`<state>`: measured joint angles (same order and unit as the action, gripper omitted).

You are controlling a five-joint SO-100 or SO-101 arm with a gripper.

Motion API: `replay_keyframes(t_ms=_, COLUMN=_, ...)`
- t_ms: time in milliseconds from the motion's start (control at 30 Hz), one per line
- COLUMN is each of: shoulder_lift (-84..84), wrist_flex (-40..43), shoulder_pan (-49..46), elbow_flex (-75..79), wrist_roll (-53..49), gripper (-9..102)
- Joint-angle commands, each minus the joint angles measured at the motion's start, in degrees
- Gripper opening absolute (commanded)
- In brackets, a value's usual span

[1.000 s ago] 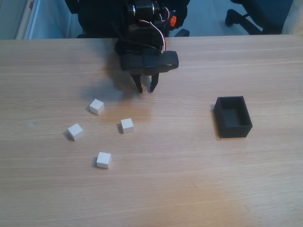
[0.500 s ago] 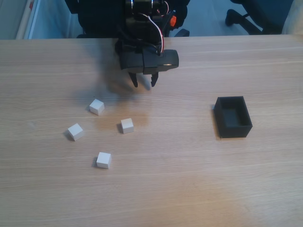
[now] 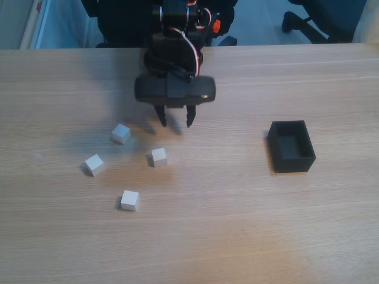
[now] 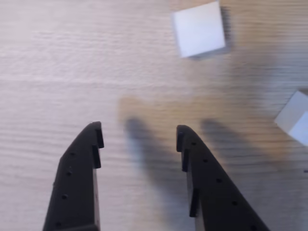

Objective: Pick blocks and place them in the box.

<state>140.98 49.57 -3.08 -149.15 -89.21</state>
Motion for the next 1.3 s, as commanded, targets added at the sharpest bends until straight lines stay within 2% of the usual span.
replay_keyframes(t_ms=0, shoulder_lift=-5.2, wrist_flex=-4.5, shoulder_pan=-2.5, elbow_flex=4.3, wrist_roll=-0.4, gripper=16)
replay_keyframes(t_ms=267, shoulder_lift=-15.8, wrist_flex=-12.8, shoulder_pan=-7.2, elbow_flex=6.7, wrist_roll=-3.5, gripper=16)
replay_keyframes(t_ms=600, shoulder_lift=-25.0, wrist_flex=-14.6, shoulder_pan=-9.1, elbow_flex=12.8, wrist_roll=-3.7, gripper=16)
replay_keyframes(t_ms=1267, shoulder_lift=-32.7, wrist_flex=-16.3, shoulder_pan=-8.0, elbow_flex=18.2, wrist_roll=-3.3, gripper=16)
